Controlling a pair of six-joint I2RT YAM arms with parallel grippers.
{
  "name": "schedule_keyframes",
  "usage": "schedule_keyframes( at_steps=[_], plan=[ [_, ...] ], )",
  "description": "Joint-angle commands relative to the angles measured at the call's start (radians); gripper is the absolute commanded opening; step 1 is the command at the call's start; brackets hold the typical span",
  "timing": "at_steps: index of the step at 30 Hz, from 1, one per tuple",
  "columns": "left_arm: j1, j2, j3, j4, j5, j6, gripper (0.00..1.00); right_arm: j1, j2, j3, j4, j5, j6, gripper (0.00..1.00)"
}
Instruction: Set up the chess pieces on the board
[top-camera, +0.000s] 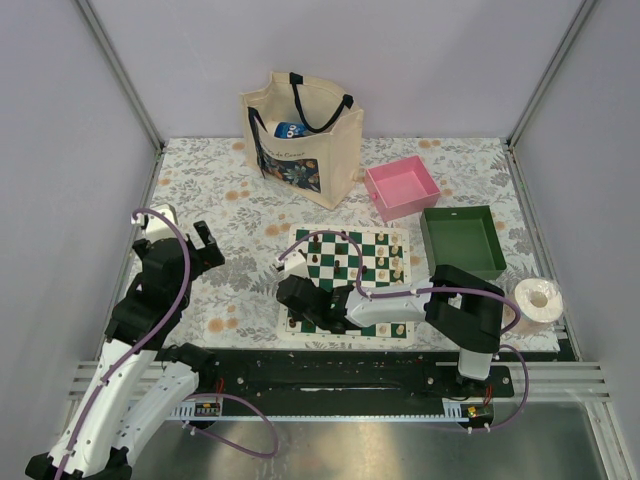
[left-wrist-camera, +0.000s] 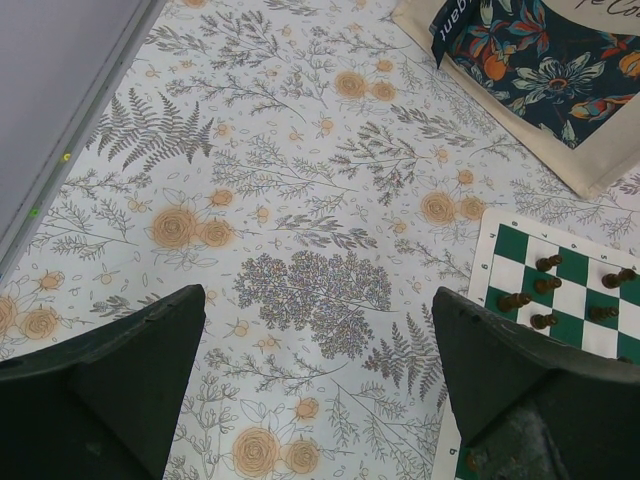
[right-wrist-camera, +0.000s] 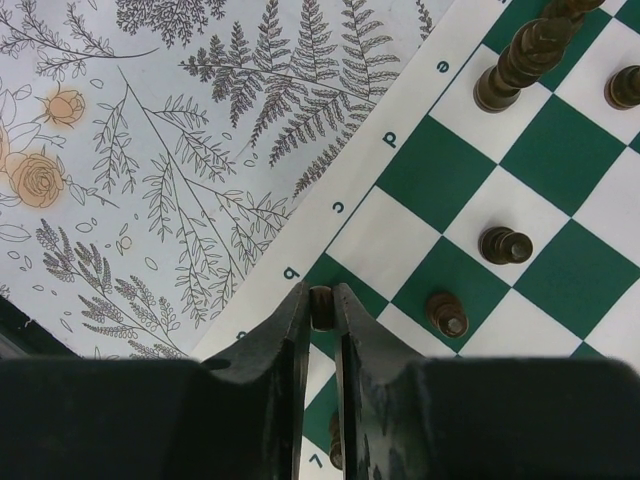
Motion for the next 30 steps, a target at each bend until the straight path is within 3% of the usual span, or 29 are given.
schedule_keyframes(
  at_steps=[1, 17, 28, 30],
  plan=[
    [0.006, 0.004, -0.008, 0.046, 0.020, 0.005, 0.99, 0.010, -0.005, -0.006, 0.033, 0.016, 0.003, 0.24],
    [0.010, 0.006, -0.009, 0.048, 0.028, 0.004, 0.99, 0.010, -0.045, 0.000, 0.016, -0.002, -0.012, 0.33],
    [0.013, 0.006, -0.011, 0.051, 0.034, 0.002, 0.99, 0.010, -0.169, 0.018, -0.046, 0.034, -0.046, 0.44],
    [0.015, 0.006, -0.012, 0.054, 0.038, 0.002, 0.99, 0.010, -0.195, 0.023, -0.073, 0.060, -0.043, 0.50]
  ],
)
